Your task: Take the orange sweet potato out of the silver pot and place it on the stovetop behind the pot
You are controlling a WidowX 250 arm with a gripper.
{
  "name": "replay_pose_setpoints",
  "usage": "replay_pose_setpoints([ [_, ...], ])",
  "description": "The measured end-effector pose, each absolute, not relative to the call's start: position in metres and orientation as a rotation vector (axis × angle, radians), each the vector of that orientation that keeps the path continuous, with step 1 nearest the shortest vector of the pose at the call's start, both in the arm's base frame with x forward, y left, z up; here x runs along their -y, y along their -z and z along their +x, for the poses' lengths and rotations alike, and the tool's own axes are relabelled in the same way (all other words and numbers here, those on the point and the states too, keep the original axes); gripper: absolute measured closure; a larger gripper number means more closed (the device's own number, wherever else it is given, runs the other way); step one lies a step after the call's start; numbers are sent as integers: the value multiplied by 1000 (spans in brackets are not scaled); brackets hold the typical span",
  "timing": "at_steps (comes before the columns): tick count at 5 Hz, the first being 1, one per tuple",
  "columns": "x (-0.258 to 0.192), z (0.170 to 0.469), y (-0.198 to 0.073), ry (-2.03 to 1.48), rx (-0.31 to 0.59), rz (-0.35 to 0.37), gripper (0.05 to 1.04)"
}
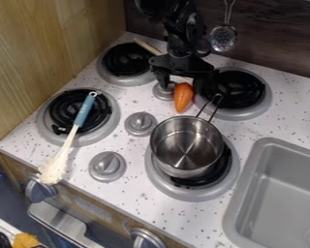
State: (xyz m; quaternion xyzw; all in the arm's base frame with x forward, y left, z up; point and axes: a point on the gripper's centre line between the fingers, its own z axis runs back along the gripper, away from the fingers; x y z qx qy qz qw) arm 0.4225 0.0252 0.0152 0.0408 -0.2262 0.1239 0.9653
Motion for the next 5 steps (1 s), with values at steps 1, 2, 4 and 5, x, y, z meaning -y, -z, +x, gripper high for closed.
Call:
replay_pose_setpoints([
  [1, -22, 422, -39, -266, 489, 101, 83],
  [2, -17, 417, -46, -270, 463, 87, 83],
  [4, -11, 415, -65, -181, 500, 30, 83],
  [5, -12, 408, -73, -112, 499, -3, 83],
])
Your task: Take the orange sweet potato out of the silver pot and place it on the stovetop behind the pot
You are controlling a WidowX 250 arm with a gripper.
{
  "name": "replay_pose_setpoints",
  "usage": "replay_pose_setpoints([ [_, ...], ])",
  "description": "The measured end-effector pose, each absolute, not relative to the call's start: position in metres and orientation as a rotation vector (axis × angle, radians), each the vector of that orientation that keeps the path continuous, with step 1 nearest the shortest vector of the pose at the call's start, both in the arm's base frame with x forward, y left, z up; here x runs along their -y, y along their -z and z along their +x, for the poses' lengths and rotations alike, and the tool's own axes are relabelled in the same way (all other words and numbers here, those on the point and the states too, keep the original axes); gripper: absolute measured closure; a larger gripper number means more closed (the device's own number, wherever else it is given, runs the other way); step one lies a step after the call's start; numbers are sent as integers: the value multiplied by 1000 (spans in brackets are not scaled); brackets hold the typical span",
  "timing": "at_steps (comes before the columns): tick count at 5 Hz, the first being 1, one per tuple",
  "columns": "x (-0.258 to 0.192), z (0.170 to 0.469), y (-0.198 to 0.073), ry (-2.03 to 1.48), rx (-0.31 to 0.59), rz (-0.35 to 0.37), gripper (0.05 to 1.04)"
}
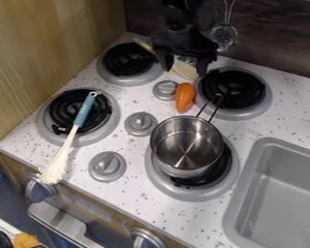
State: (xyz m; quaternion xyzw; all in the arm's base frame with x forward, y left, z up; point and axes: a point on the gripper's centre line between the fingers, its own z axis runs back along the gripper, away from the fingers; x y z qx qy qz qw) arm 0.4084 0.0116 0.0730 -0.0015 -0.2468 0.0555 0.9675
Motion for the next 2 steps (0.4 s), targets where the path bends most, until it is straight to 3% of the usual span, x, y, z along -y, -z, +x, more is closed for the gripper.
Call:
replay_pose_setpoints([
  [2, 4, 396, -83, 3, 507, -42, 83],
])
